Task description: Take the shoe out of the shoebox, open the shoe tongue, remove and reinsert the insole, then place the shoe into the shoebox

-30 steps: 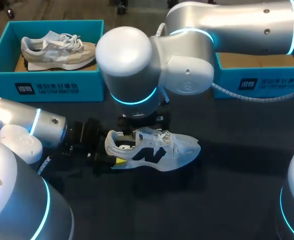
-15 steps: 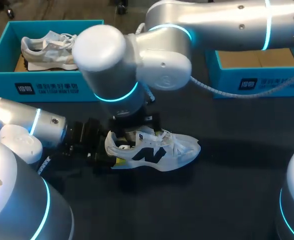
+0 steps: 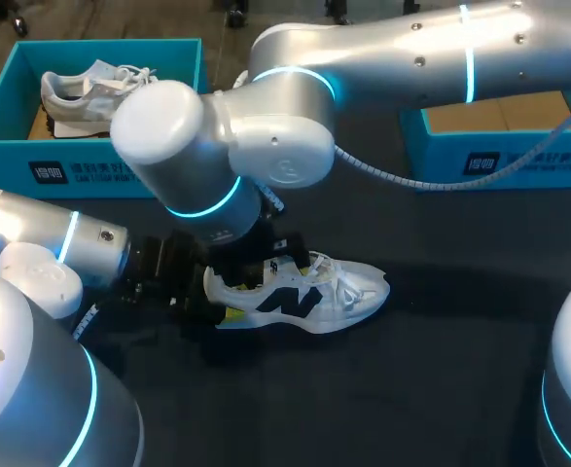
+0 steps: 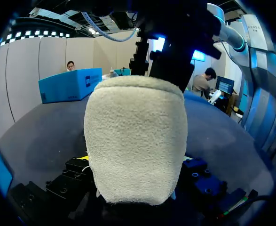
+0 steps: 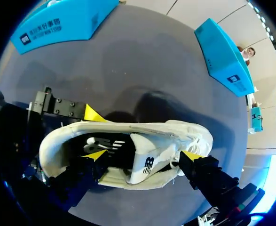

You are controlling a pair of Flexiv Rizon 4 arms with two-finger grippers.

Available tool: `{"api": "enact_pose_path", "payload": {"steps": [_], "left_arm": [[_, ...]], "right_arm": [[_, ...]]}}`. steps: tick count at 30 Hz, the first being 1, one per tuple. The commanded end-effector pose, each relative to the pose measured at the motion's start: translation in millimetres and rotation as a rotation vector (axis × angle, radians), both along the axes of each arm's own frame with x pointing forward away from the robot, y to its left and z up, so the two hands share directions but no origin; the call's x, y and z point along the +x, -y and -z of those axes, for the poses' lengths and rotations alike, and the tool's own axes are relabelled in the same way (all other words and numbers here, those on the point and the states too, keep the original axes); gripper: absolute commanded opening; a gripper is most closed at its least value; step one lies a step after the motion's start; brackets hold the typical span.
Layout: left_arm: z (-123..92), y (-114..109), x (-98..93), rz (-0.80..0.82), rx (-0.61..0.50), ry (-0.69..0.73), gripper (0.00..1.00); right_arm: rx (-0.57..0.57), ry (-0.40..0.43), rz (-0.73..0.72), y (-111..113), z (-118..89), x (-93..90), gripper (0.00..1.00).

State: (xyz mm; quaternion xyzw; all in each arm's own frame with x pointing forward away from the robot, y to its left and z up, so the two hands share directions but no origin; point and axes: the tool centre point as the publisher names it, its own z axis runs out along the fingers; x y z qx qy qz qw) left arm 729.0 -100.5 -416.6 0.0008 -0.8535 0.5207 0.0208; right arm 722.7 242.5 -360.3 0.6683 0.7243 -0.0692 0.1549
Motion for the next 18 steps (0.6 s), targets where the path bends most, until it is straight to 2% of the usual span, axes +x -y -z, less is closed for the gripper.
{"api": "enact_pose_path", "payload": {"steps": [1,6,14,18], "left_arm": [[1.9,0.5,2.0,-0.001,0.002,-0.001,0.0],[1.9,0.5,2.0,-0.001,0.002,-0.001,0.0],[1.9,0.5,2.0,-0.001,0.002,-0.001,0.0],[1.9,0.5,2.0,-0.001,0.002,-0.001,0.0]], "right_arm": [[-0.05,0.077,0.239,-1.6,6.3,-4.8,1.0],[-0.08,0.089,0.279,7.9,0.7,-6.4,1.0],[-0.115,0.093,0.301,17.4,-20.0,-8.1,1.0],[-0.119,0.094,0.306,21.3,-26.5,-8.2,0.77]]}}
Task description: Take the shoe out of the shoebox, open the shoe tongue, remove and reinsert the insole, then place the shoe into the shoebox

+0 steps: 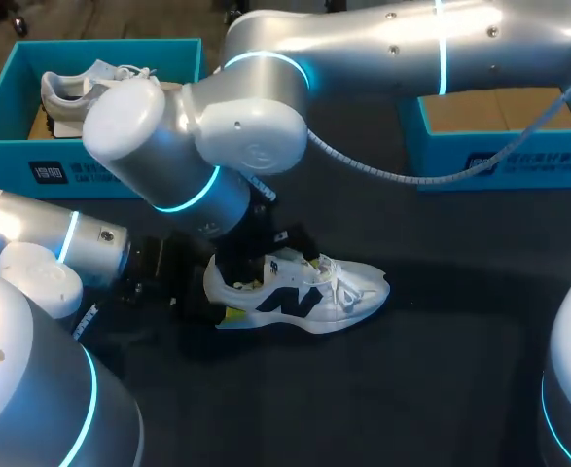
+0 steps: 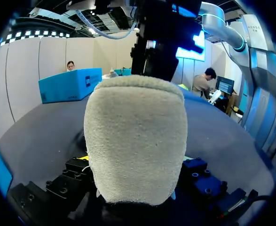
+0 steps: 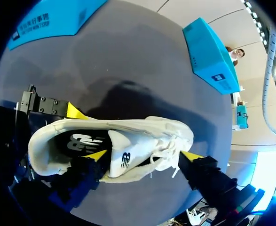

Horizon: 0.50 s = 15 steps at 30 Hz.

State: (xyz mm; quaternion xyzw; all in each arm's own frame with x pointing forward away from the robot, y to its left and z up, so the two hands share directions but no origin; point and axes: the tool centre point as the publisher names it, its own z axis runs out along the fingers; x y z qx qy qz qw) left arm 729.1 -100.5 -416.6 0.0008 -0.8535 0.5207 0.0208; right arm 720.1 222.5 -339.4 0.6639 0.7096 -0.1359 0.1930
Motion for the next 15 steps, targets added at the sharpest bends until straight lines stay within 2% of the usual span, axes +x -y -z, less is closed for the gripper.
{"api": "enact_pose_path", "payload": {"steps": [1,2,3,4,6,7,15], "left_arm": [[2.0,0.5,2.0,-0.001,0.003,-0.001,0.0],[2.0,0.5,2.0,-0.001,0.003,-0.001,0.0],[2.0,0.5,2.0,-0.001,0.003,-0.001,0.0],[2.0,0.5,2.0,-0.001,0.003,-0.001,0.0],[2.0,0.5,2.0,-0.001,0.003,-0.001,0.0],[2.0,0.5,2.0,-0.001,0.003,-0.001,0.0],[2.0,0.5,2.0,-0.001,0.003,-0.001,0.0]], "right_arm": [[0.023,0.146,0.27,2.4,-7.1,-5.3,0.64],[0.017,0.15,0.272,2.7,-10.6,-4.5,0.47],[0.013,0.149,0.272,3.1,-11.6,-4.1,0.44],[0.011,0.149,0.272,6.1,-12.1,-3.1,0.32],[0.011,0.151,0.271,7.8,-13.0,-1.8,0.2],[0.013,0.153,0.269,8.5,-13.8,-0.2,0.0],[0.067,0.187,0.263,17.2,-13.1,5.0,0.0]]}}
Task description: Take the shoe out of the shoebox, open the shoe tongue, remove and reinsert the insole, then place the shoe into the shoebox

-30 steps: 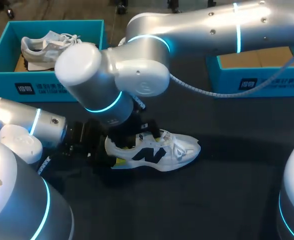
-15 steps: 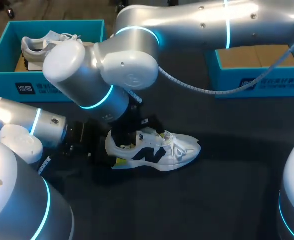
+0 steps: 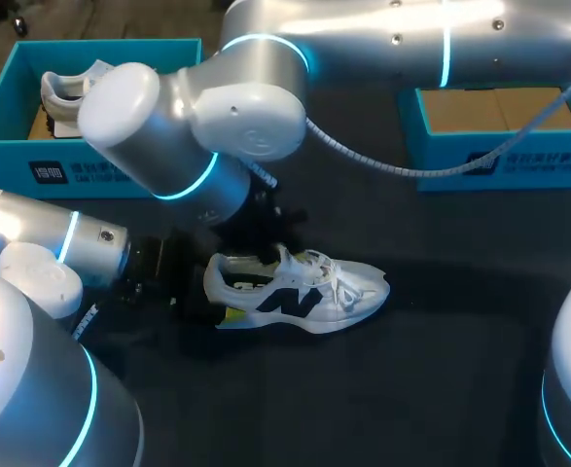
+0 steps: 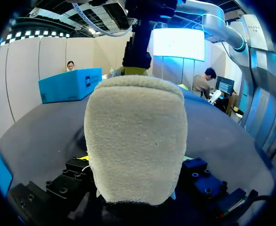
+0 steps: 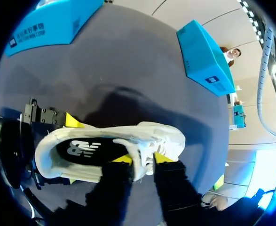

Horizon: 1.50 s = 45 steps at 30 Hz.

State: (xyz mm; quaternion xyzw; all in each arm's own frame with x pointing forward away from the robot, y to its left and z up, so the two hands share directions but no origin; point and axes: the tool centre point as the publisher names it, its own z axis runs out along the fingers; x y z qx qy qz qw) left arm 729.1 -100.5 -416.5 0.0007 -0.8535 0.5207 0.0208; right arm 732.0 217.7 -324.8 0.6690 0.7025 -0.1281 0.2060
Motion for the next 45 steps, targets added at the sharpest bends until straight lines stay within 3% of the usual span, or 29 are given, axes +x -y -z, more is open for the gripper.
{"api": "enact_pose_path", "payload": {"steps": [1,10,22,38,43,45], "left_arm": [[2.0,0.4,2.0,-0.001,0.003,-0.001,0.0],[2.0,0.4,2.0,-0.001,0.003,-0.001,0.0],[2.0,0.4,2.0,-0.001,0.003,-0.001,0.0],[2.0,0.4,2.0,-0.001,0.003,-0.001,0.0],[2.0,0.4,2.0,-0.001,0.003,-0.001,0.0],[2.0,0.4,2.0,-0.001,0.003,-0.001,0.0]], "right_arm": [[0.087,0.157,0.249,14.9,2.0,-7.0,0.0],[0.255,0.233,0.201,39.6,-5.5,-9.6,0.0],[0.329,0.233,0.143,75.7,-5.7,-11.9,0.0],[0.369,0.206,0.148,106.3,32.3,-16.6,0.0],[0.375,0.201,0.137,110.4,42.0,-14.1,0.24],[0.377,0.2,0.136,111.9,47.6,-14.0,0.27]]}}
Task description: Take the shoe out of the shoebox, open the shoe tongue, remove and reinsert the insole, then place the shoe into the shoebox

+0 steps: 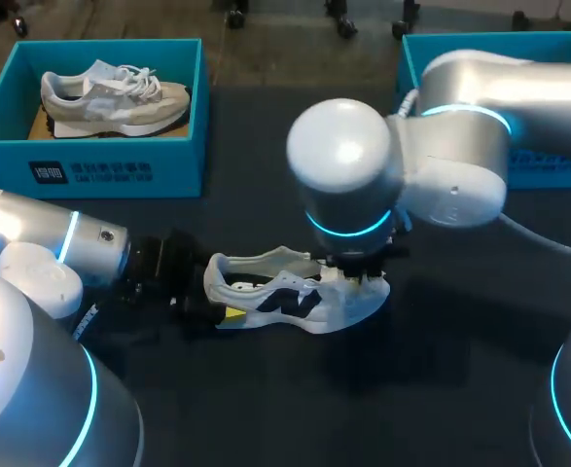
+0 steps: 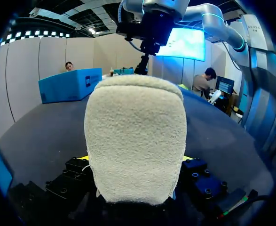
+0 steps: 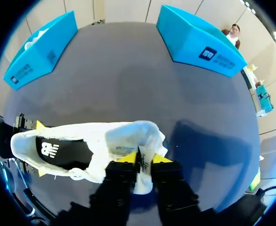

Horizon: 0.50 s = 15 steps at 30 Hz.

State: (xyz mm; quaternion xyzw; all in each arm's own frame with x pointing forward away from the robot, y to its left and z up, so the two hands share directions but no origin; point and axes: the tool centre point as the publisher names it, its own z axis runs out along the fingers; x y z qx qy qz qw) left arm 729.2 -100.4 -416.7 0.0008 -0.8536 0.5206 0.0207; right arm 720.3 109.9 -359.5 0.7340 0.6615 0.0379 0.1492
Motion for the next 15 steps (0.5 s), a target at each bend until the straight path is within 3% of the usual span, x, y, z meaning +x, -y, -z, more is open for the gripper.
{"api": "enact_pose_path", "payload": {"steps": [1,6,12,15], "left_arm": [[1.9,0.5,1.9,-0.001,0.002,-0.001,0.0],[1.9,0.5,1.9,-0.001,0.002,-0.001,0.0],[1.9,0.5,1.9,-0.001,0.002,-0.001,0.0],[1.9,0.5,1.9,-0.001,0.002,-0.001,0.0]], "right_arm": [[0.054,0.019,0.042,4.5,14.8,-2.2,0.3],[0.059,0.0,0.041,6.7,26.9,-2.4,0.36],[0.058,0.0,0.032,9.1,24.3,-3.3,0.47],[0.051,0.015,0.02,10.2,16.3,-4.0,1.0]]}}
